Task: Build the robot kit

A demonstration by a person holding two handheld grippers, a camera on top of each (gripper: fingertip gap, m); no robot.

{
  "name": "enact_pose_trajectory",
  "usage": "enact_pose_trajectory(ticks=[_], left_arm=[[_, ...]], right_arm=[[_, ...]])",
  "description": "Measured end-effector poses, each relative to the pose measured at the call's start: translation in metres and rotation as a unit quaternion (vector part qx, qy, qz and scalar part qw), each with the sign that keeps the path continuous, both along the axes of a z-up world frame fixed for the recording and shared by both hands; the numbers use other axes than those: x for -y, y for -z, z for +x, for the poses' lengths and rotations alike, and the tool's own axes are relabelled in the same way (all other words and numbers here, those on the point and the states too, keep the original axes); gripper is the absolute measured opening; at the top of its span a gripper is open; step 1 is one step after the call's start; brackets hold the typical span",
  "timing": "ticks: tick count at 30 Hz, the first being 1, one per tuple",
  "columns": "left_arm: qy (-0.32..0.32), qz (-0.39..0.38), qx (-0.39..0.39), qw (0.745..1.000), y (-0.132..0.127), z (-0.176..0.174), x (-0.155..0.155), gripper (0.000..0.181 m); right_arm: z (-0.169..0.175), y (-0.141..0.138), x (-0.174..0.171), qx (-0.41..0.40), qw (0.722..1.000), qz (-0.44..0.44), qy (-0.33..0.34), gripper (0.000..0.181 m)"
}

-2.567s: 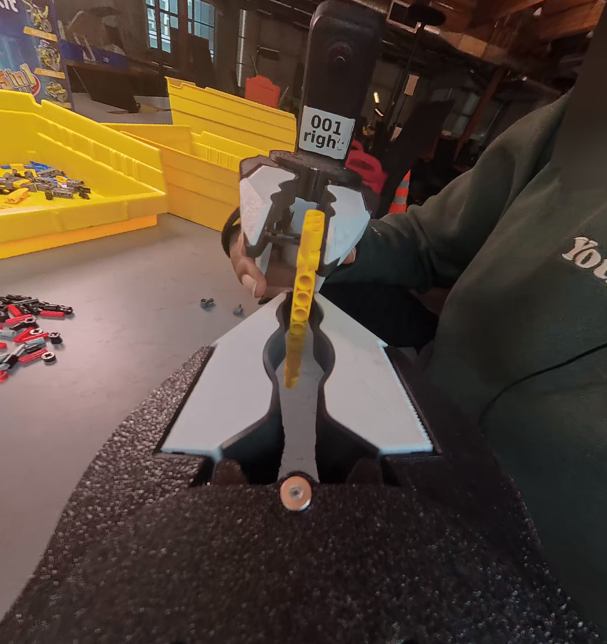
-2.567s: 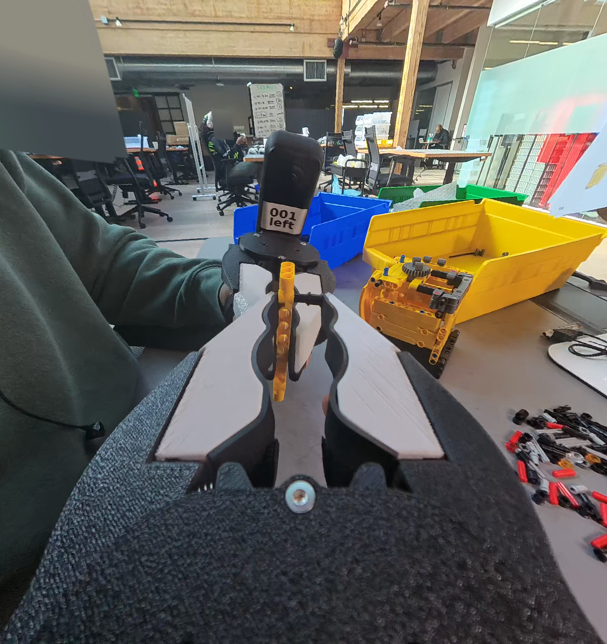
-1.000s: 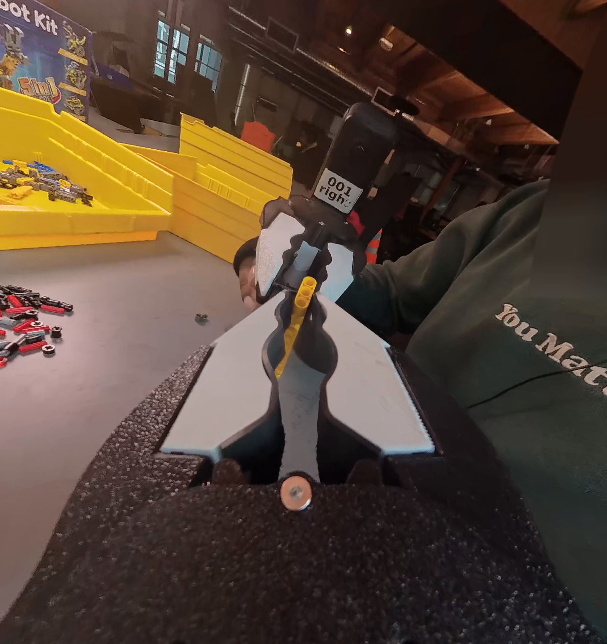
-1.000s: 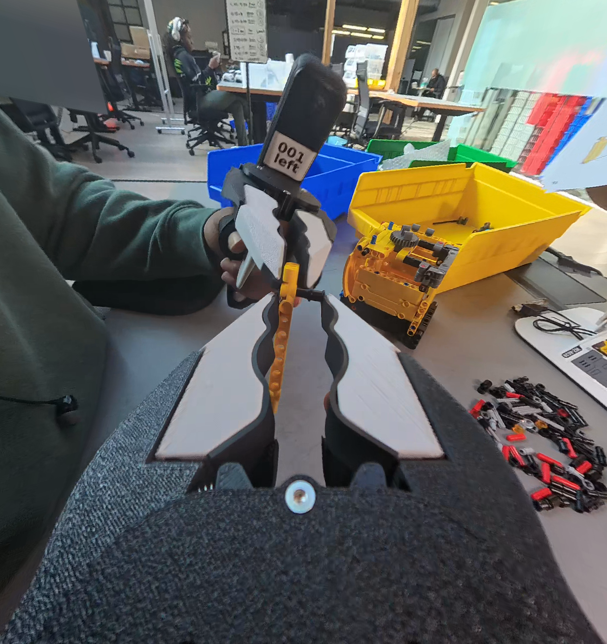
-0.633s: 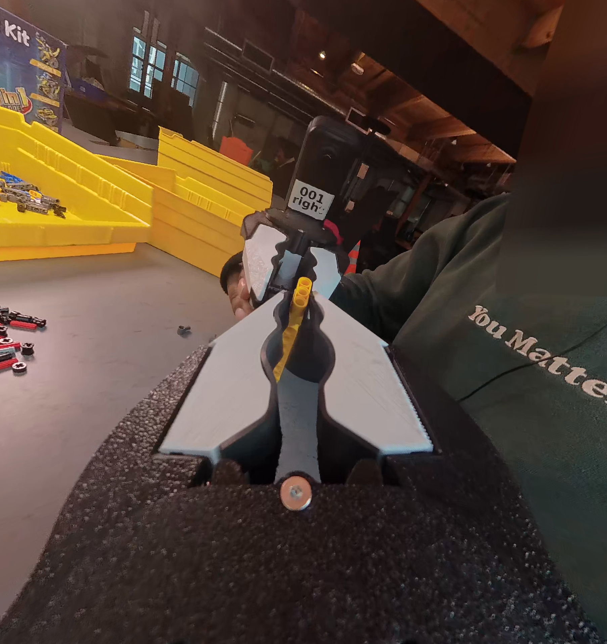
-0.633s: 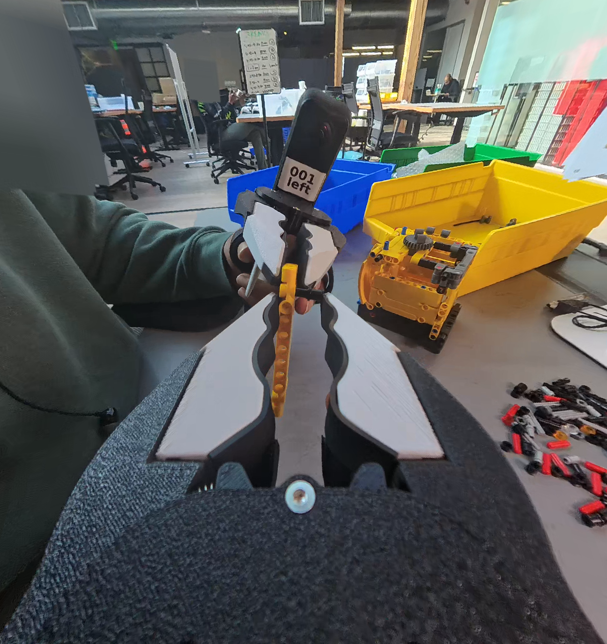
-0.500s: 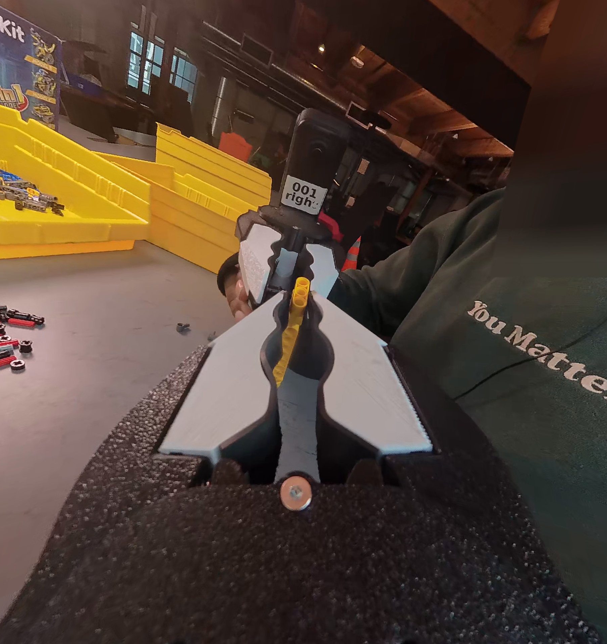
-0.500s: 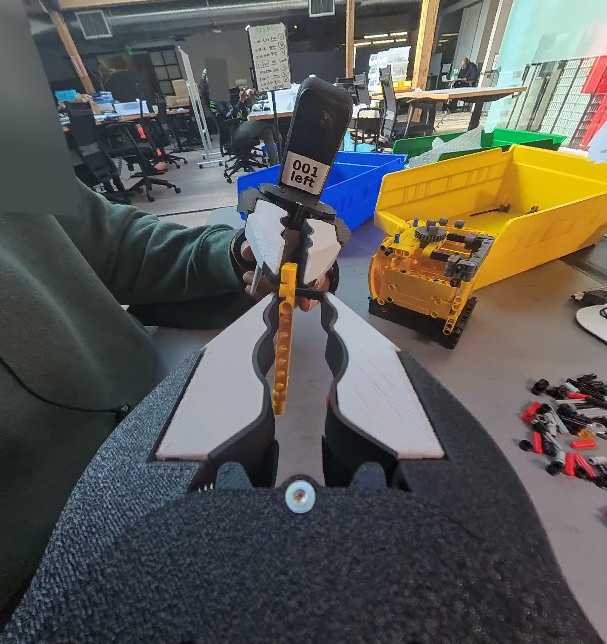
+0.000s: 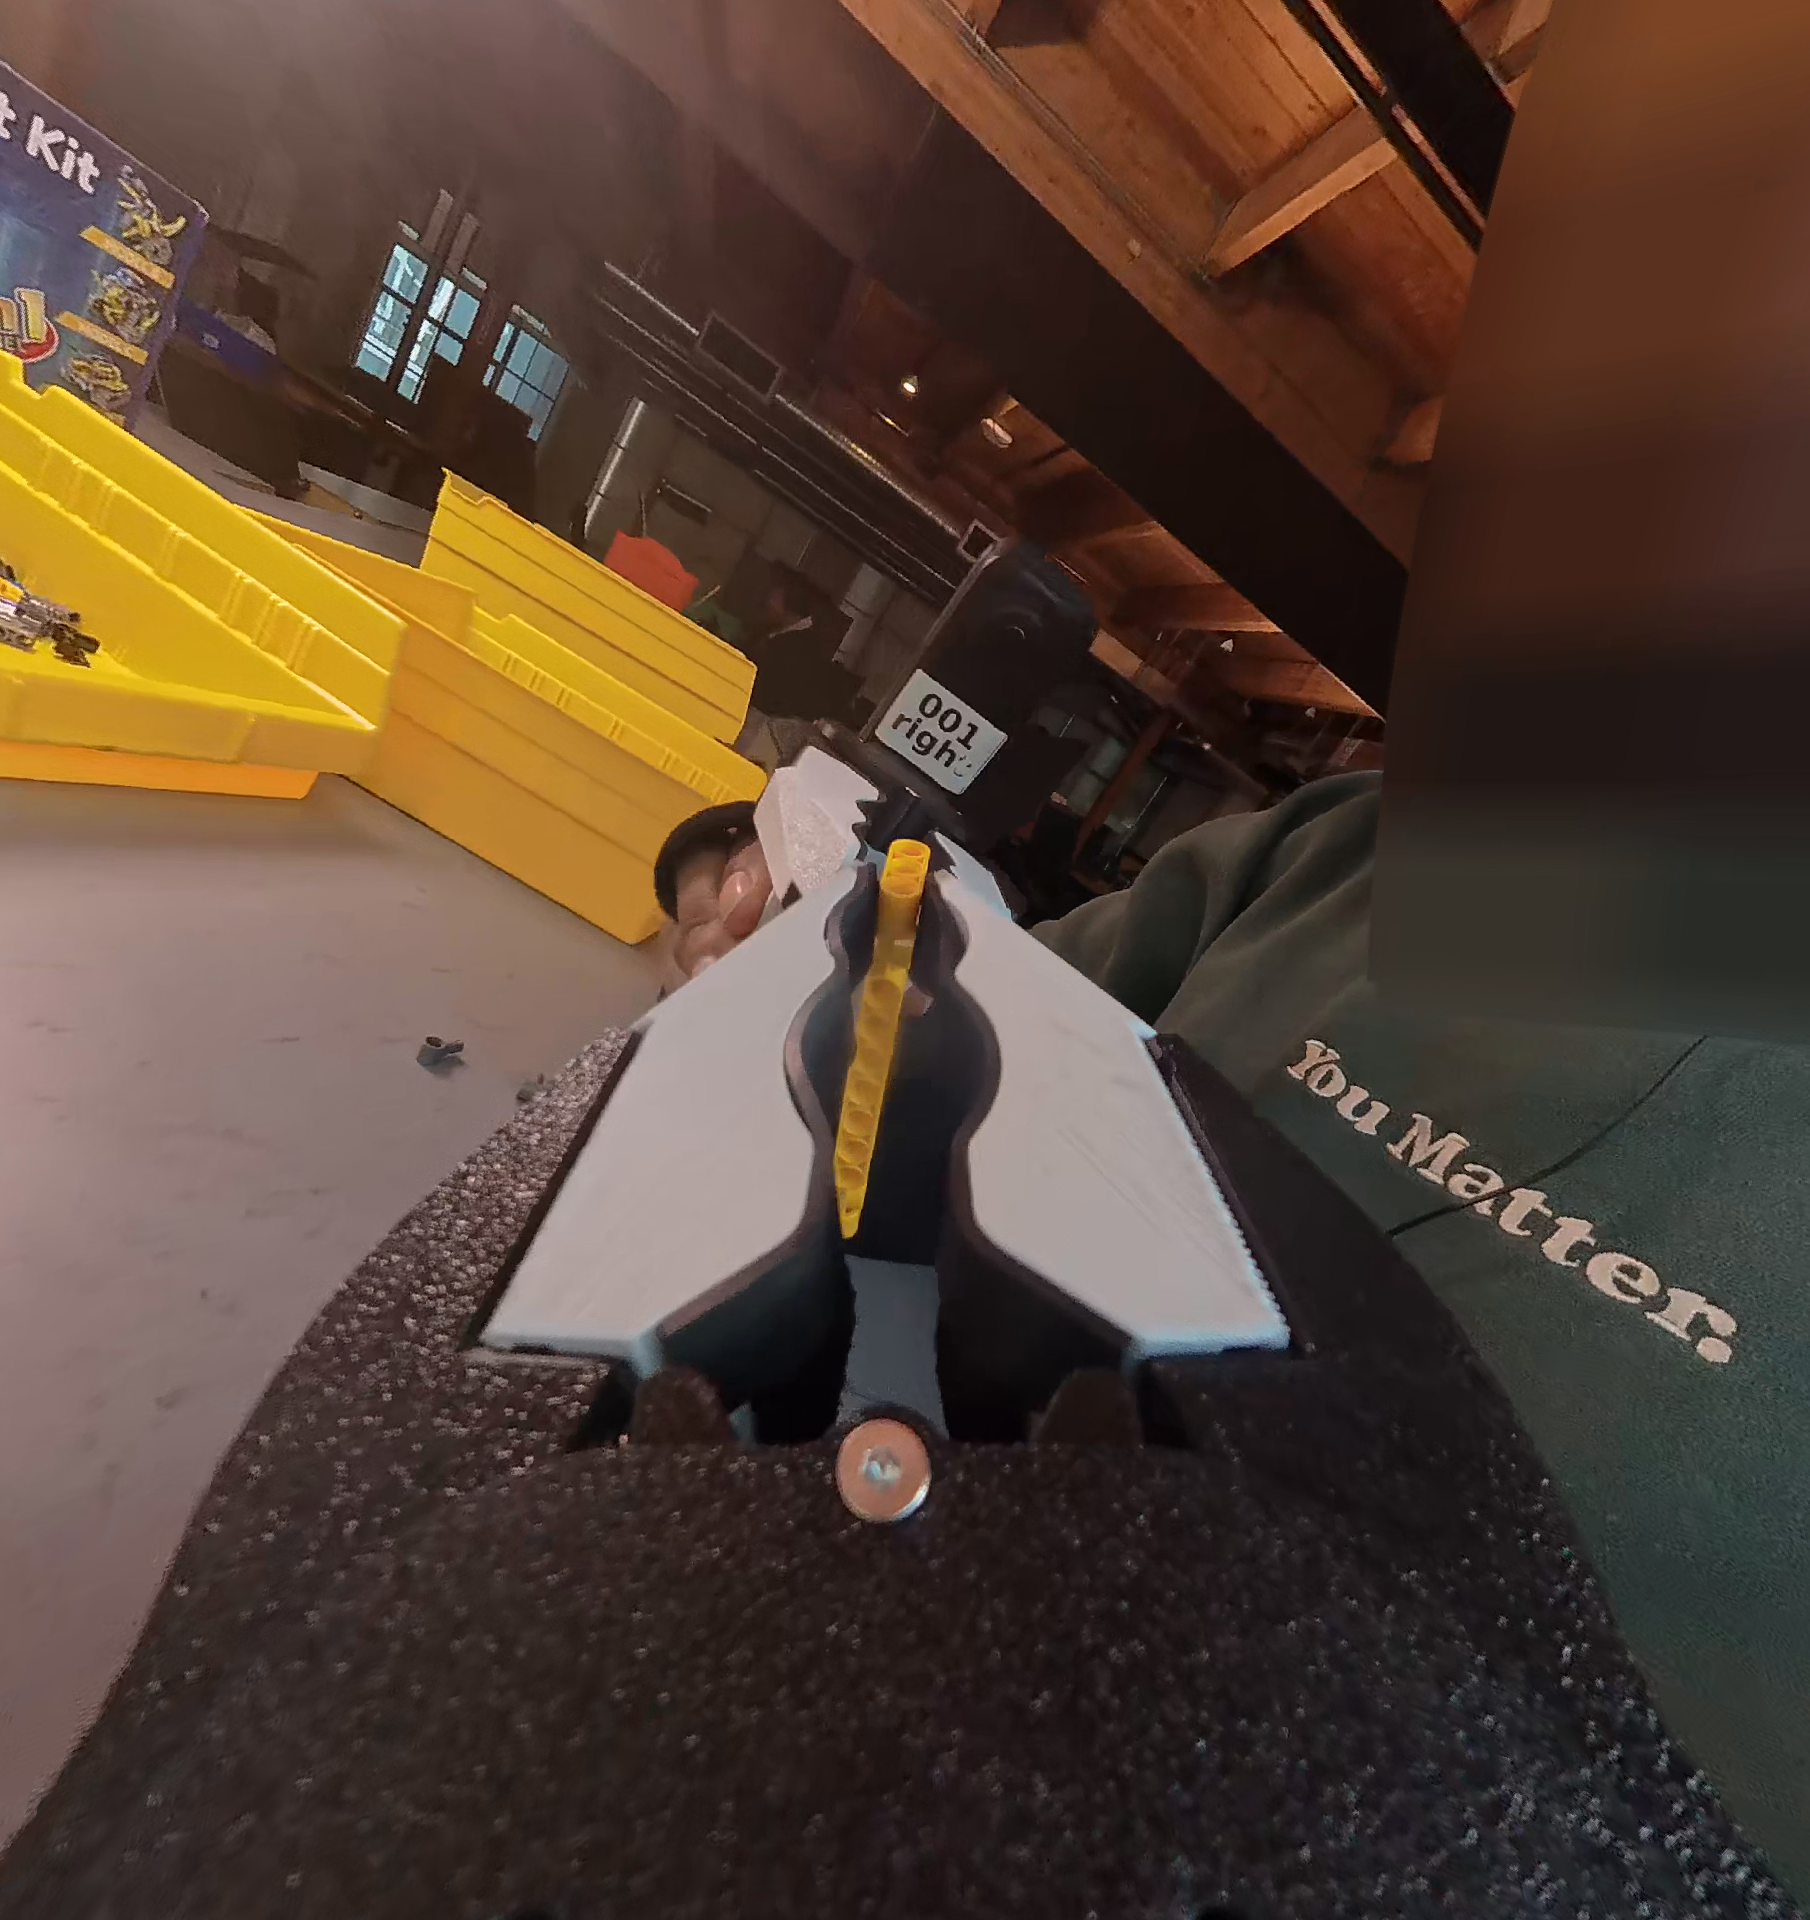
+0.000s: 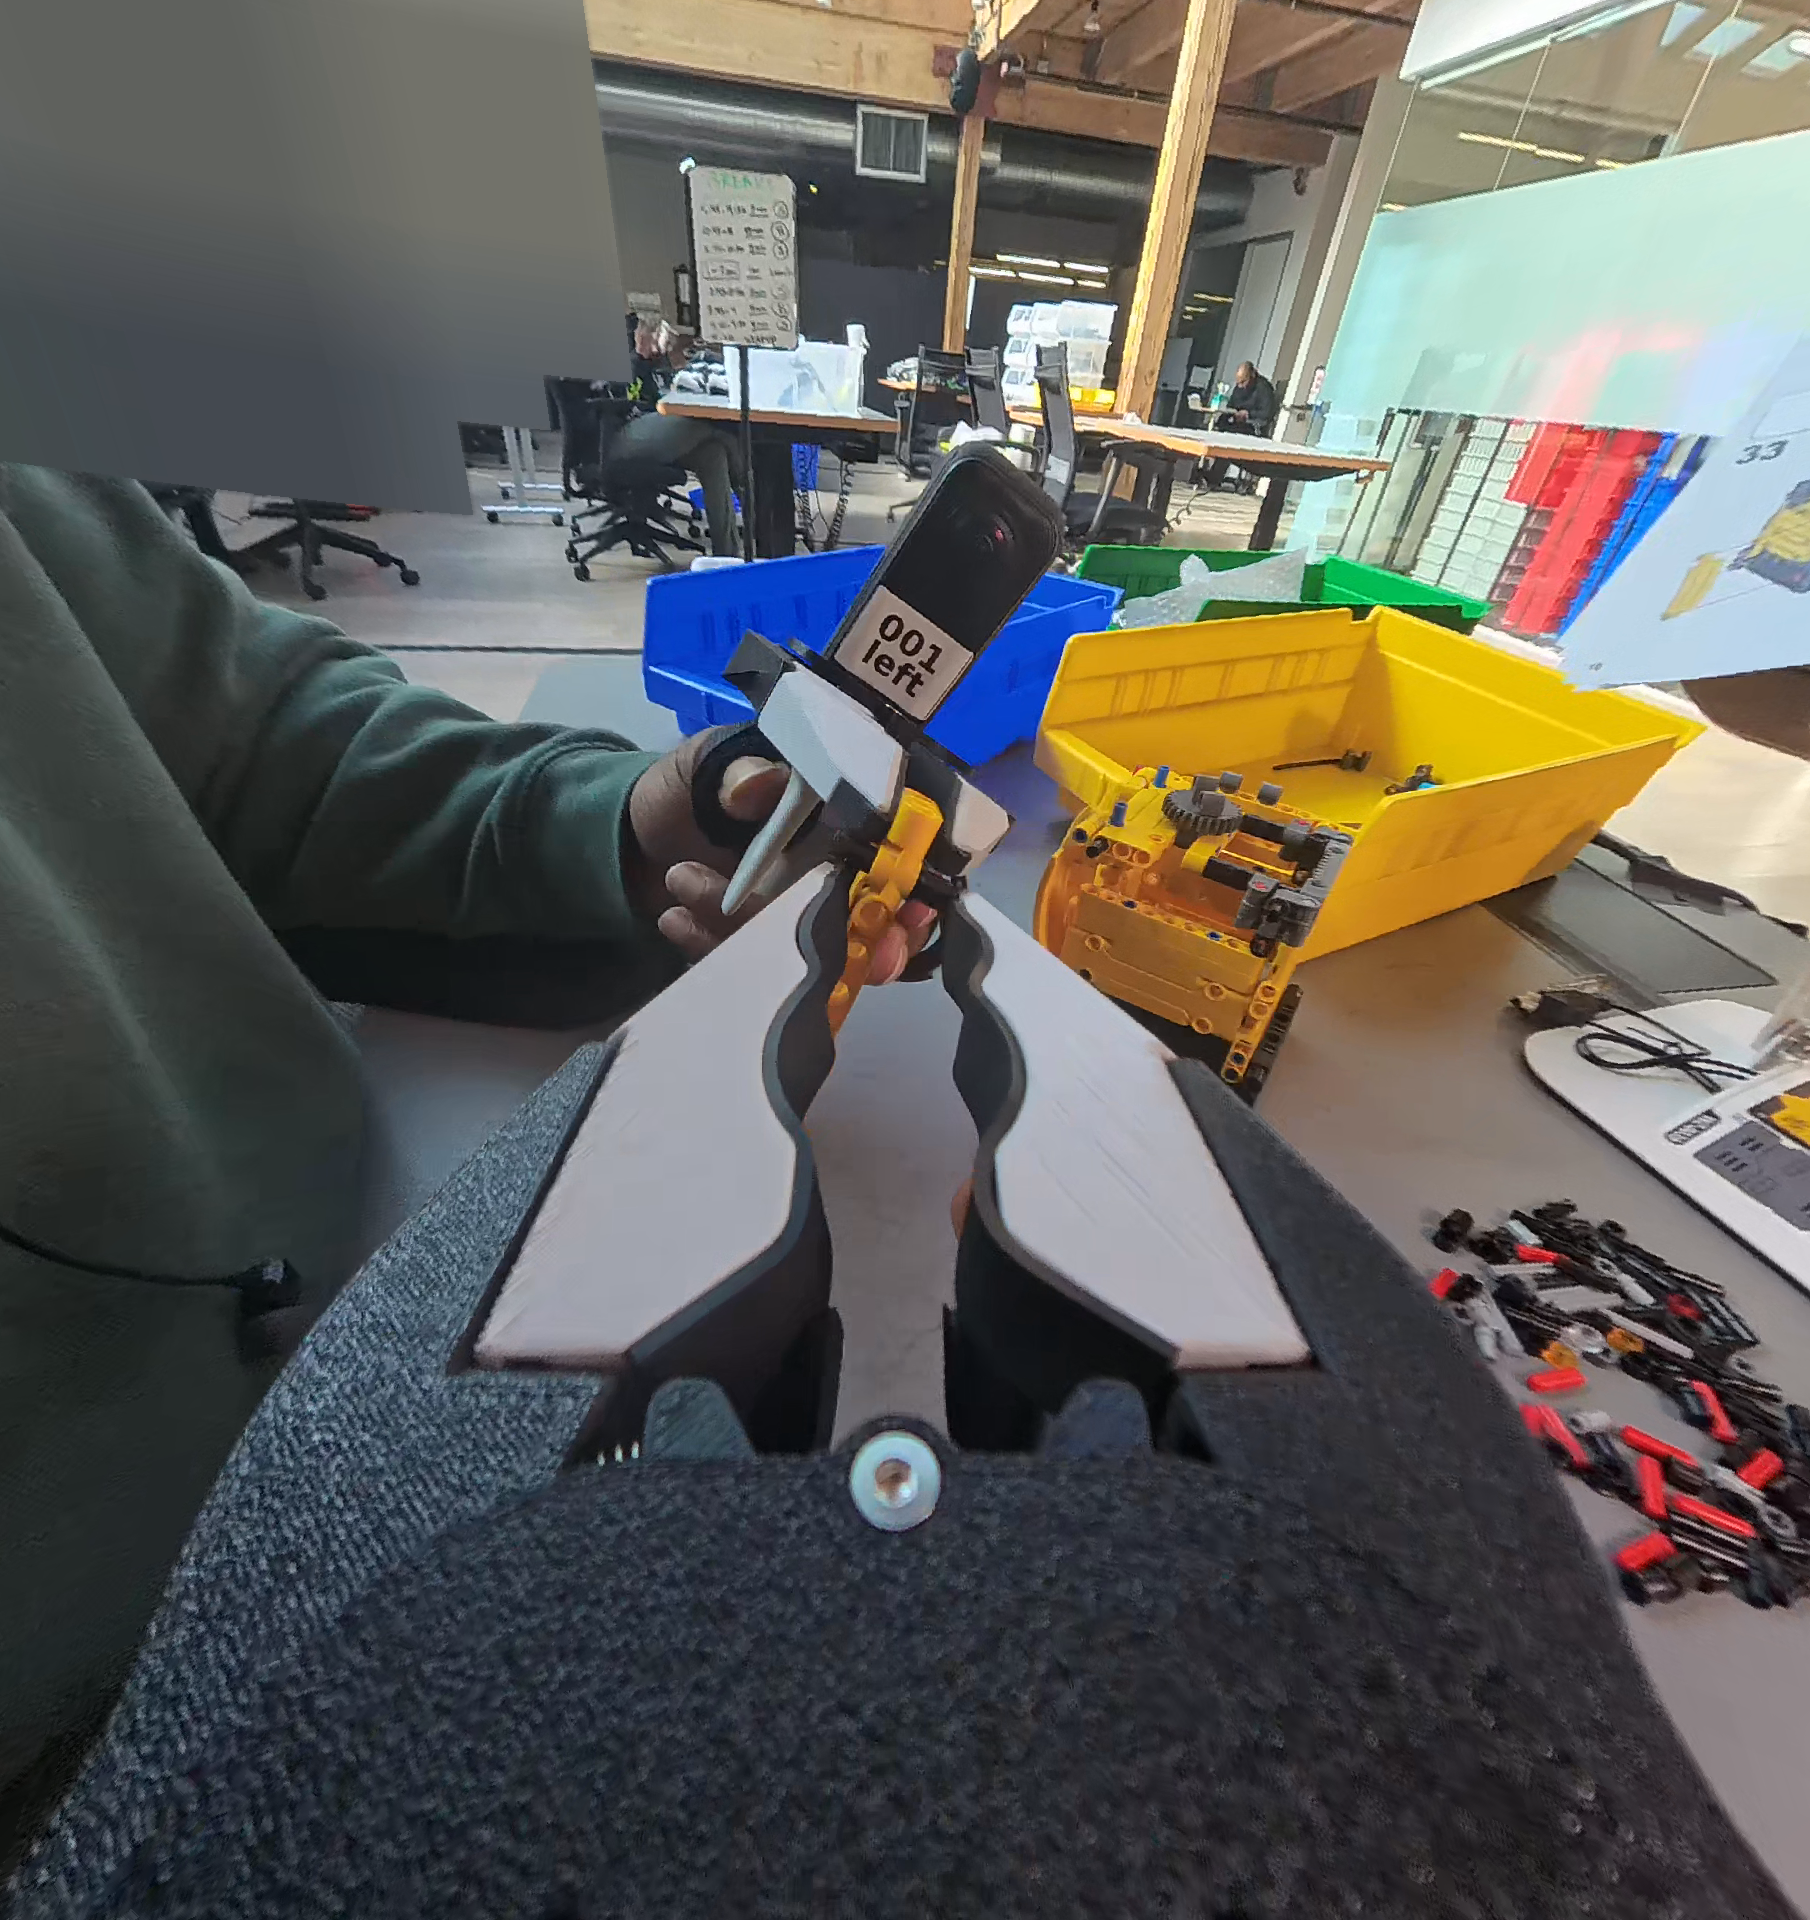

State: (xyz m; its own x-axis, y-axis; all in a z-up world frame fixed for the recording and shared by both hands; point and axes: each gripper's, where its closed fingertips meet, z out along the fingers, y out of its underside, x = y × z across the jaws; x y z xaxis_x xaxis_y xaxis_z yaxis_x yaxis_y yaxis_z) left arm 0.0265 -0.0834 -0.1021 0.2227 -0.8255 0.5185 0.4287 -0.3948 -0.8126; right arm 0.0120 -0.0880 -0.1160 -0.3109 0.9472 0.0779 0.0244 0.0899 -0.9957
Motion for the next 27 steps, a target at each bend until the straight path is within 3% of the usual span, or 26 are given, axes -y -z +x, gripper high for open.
enact_pose_trajectory(ticks=[6, 9, 12, 17, 21, 27], left_arm=[[0.001, 0.001, -0.002, 1.0, 0.003, -0.002, -0.001, 0.009], [-0.031, 0.012, -0.092, 0.995, 0.019, -0.003, -0.007, 0.007], [-0.078, 0.036, -0.254, 0.963, 0.043, -0.009, -0.014, 0.006], [-0.059, 0.046, -0.416, 0.906, 0.08, -0.004, -0.008, 0.007], [-0.046, 0.05, -0.452, 0.889, 0.093, 0.004, -0.007, 0.007], [-0.024, 0.052, -0.487, 0.872, 0.113, 0.017, -0.012, 0.006]], right_arm=[[-0.003, 0.004, -0.005, 0.002, 0.998, 0.056, 0.038, 0.017], [-0.004, 0.02, -0.011, 0.045, 0.998, 0.031, 0.024, 0.022], [0.005, 0.024, -0.016, 0.065, 0.997, 0.04, 0.007, 0.025], [0.007, 0.044, -0.014, 0.134, 0.988, 0.074, -0.015, 0.017], [0.01, 0.079, -0.011, 0.197, 0.975, 0.094, -0.038, 0.014], [0.022, 0.102, -0.015, 0.241, 0.963, 0.102, -0.065, 0.012]])
